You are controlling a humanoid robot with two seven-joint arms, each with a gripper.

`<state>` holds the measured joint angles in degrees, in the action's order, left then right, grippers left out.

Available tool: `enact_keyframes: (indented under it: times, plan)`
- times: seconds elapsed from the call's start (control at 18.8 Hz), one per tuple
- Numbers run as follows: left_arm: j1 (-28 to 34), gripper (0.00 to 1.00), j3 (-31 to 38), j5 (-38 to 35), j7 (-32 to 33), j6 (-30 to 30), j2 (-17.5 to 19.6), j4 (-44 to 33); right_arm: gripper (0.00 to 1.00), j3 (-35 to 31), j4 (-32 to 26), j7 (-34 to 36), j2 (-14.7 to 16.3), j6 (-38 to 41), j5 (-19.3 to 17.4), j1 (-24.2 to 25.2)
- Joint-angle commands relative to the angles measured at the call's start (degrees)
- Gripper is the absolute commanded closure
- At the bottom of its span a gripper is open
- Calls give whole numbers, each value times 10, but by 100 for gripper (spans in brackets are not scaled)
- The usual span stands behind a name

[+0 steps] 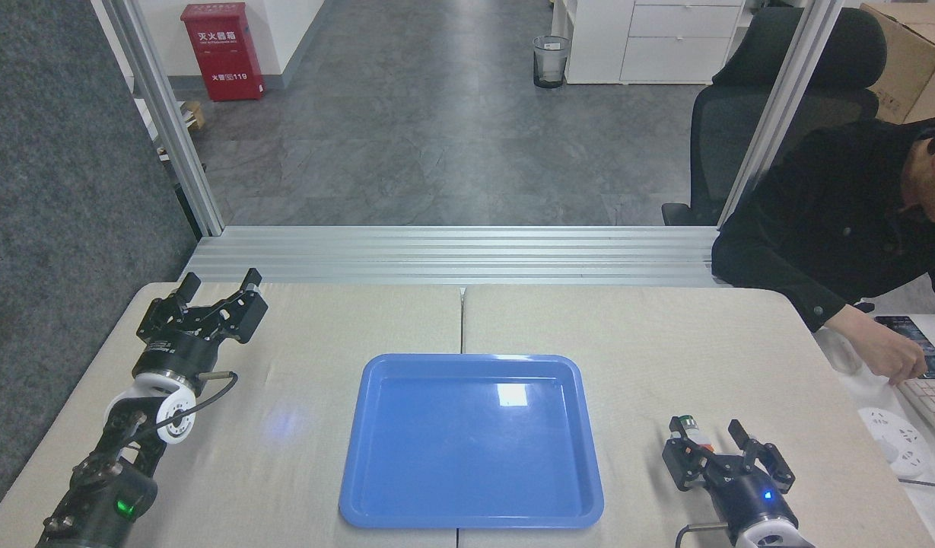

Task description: Pick up switch part and place in tray

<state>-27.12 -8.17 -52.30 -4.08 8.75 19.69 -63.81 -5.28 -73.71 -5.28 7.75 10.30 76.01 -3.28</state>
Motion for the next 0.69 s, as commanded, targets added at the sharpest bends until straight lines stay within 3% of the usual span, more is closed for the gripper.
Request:
enact_keyframes:
  times: [0.0, 0.16, 0.21, 0.32, 0.37, 0.53, 0.64]
  plan:
    - [0, 0, 0, 0, 0, 0, 0, 0, 10, 25, 89, -1, -7, 0, 2, -6]
    - [0, 0, 0, 0, 0, 0, 0, 0, 14, 25, 113, 2, -7, 0, 1, -5]
    - [0, 0, 0, 0, 0, 0, 0, 0, 33, 25, 112, 4, -8, 1, 0, -3]
    - [0, 0, 0, 0, 0, 0, 0, 0, 88, 23, 110, 6, -12, 0, -4, -5]
    - [0, 0, 0, 0, 0, 0, 0, 0, 100, 19, 106, 6, -19, -3, -7, -7]
    - [0, 0, 0, 0, 0, 0, 0, 0, 100, 12, 60, 5, -30, -7, -10, -18]
    - [0, 0, 0, 0, 0, 0, 0, 0, 100, 5, -7, -5, -26, -24, -14, -44]
